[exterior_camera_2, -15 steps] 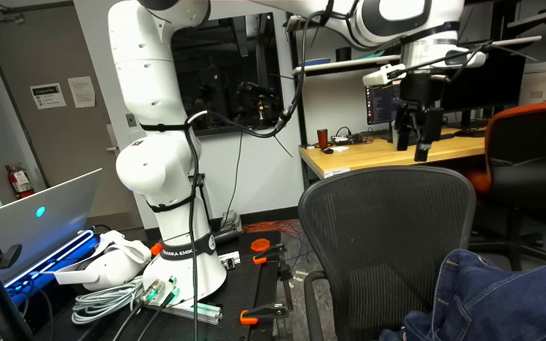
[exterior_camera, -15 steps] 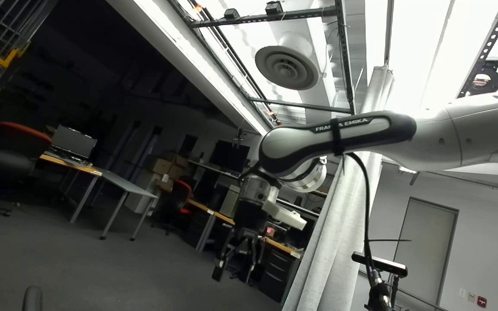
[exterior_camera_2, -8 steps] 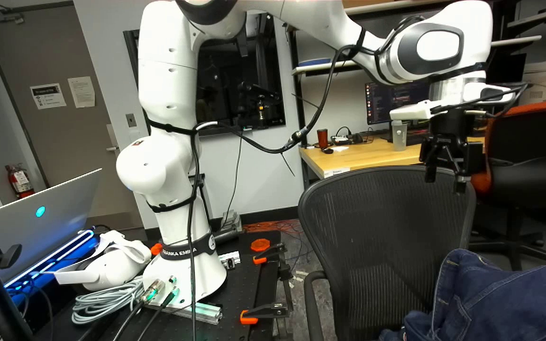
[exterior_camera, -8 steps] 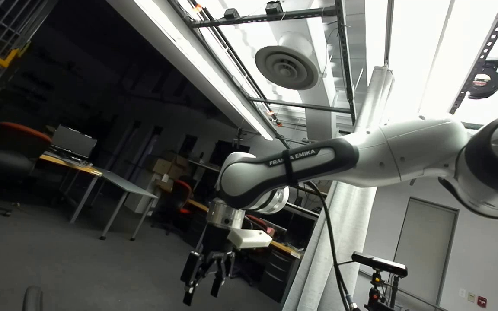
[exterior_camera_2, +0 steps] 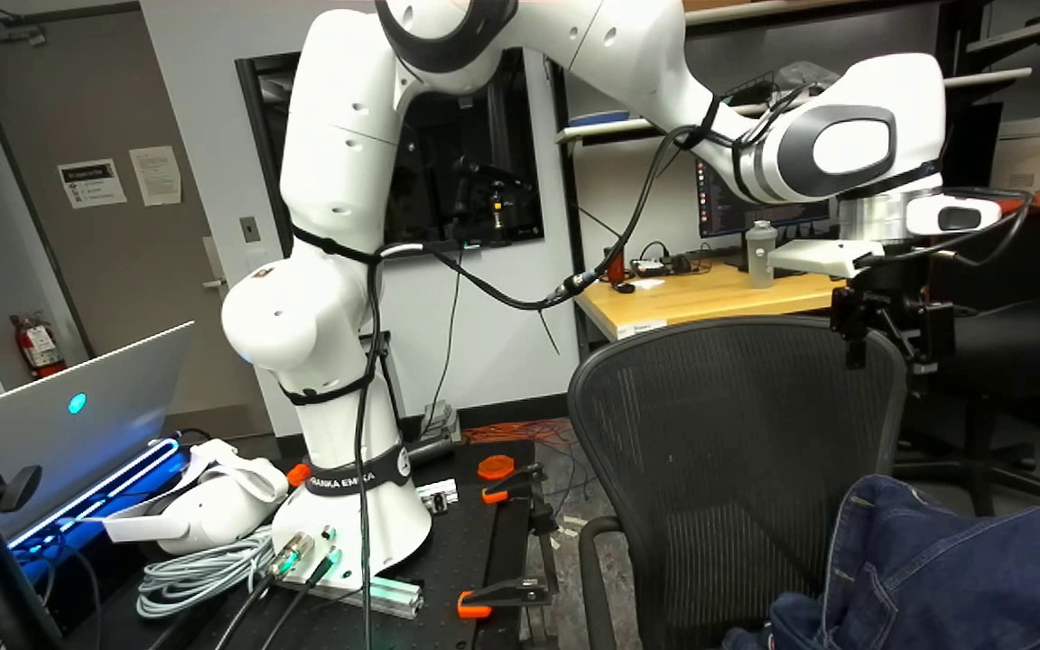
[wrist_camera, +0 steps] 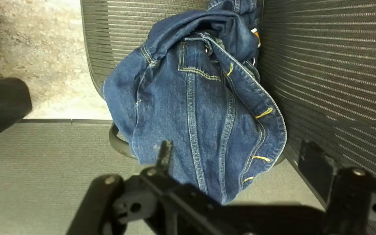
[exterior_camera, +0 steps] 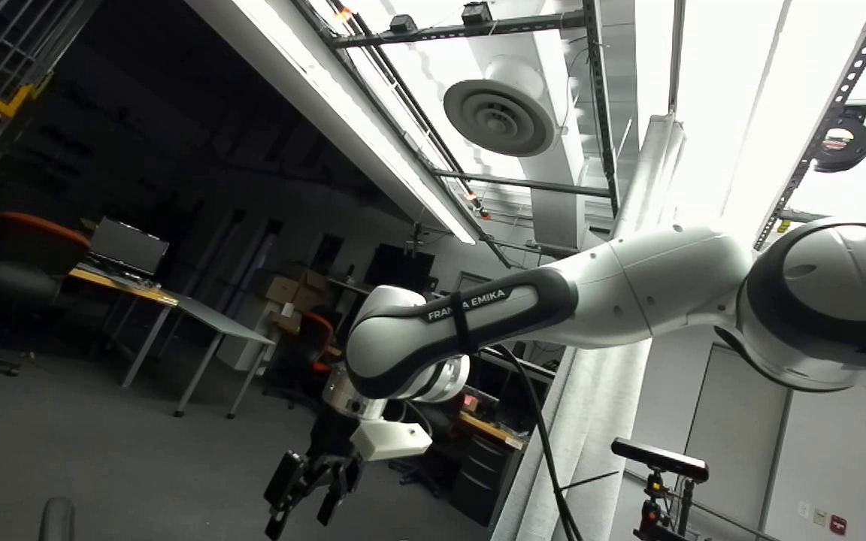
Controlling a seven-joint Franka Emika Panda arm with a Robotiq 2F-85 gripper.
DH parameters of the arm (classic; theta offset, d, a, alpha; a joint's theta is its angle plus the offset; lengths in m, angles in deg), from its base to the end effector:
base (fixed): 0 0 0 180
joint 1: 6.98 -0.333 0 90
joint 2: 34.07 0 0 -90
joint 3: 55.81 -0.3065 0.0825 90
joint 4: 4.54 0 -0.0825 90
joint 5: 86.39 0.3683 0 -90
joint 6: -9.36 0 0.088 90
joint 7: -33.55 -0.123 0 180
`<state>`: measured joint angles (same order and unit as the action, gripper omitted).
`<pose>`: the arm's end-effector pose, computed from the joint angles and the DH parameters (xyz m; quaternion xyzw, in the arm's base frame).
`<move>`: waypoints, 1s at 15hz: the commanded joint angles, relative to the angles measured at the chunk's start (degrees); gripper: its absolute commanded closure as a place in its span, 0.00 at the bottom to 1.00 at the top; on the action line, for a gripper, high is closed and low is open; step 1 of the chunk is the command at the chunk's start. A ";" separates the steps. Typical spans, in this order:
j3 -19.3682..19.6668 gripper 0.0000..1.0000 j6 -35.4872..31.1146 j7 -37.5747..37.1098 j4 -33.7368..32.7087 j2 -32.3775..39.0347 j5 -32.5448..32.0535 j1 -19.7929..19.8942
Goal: Pick up the blue jacket and put it on top of the chair
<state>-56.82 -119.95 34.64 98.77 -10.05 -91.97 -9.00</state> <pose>0.6347 0.0290 0.3019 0.9971 0.0652 0.0180 0.0343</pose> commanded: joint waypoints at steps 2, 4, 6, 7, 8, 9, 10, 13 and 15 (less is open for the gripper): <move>0.11 0.02 0.14 0.04 -0.36 0.02 0.11 -0.10; 0.12 0.00 1.29 0.67 -0.81 0.57 -0.30 -0.15; -0.13 0.00 3.62 3.15 -1.86 2.29 -1.03 0.01; -0.22 0.00 4.99 4.79 -2.72 3.47 -1.60 0.06; -0.36 0.00 6.73 6.59 -3.59 4.61 -2.06 0.12; -0.47 0.00 8.31 8.49 -4.40 5.65 -2.43 0.17; -0.65 0.00 10.57 10.59 -5.59 6.96 -2.63 0.25; -0.31 0.00 15.25 14.24 -9.10 10.72 -5.34 -0.42; -0.03 0.00 15.47 15.85 -11.08 13.01 -8.43 -1.08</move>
<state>-56.92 -107.34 47.61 93.31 -1.46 -96.27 -9.22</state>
